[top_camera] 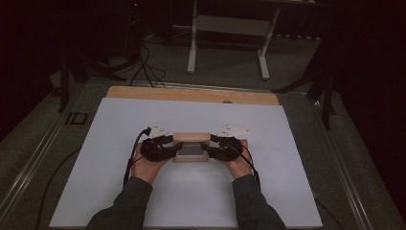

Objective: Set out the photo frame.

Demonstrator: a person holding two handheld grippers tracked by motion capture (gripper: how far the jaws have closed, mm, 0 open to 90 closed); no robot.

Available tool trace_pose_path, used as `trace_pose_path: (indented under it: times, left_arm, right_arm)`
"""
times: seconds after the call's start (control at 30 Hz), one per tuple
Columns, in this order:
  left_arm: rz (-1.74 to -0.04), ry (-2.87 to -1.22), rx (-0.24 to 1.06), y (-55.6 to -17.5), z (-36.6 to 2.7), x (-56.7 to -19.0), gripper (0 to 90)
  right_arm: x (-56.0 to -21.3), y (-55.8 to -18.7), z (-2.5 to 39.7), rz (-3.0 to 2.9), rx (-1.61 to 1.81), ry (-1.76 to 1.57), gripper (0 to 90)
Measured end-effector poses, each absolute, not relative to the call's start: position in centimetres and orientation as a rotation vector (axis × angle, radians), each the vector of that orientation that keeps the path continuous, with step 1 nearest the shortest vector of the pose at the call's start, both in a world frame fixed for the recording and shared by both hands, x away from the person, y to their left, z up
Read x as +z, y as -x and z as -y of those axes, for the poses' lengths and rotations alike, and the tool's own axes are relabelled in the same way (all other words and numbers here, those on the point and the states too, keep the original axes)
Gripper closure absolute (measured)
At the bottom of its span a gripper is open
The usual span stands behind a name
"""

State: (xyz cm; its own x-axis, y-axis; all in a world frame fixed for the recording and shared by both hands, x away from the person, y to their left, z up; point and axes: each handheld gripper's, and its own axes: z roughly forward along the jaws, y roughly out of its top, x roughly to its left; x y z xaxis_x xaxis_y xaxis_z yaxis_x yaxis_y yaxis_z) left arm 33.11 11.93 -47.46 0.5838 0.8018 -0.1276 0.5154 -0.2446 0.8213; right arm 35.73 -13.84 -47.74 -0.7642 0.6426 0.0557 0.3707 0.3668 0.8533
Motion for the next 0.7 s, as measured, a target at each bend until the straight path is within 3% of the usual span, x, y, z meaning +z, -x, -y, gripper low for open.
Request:
trace_pose_path:
  times: [0.7]
  left_arm:
    - [-1.061,-1.883,0.426,-33.64,-11.83,-48.45,49.5]
  right_arm:
    - [-48.71,-36.17,13.6,-2.336,1.344,-0.95,50.7]
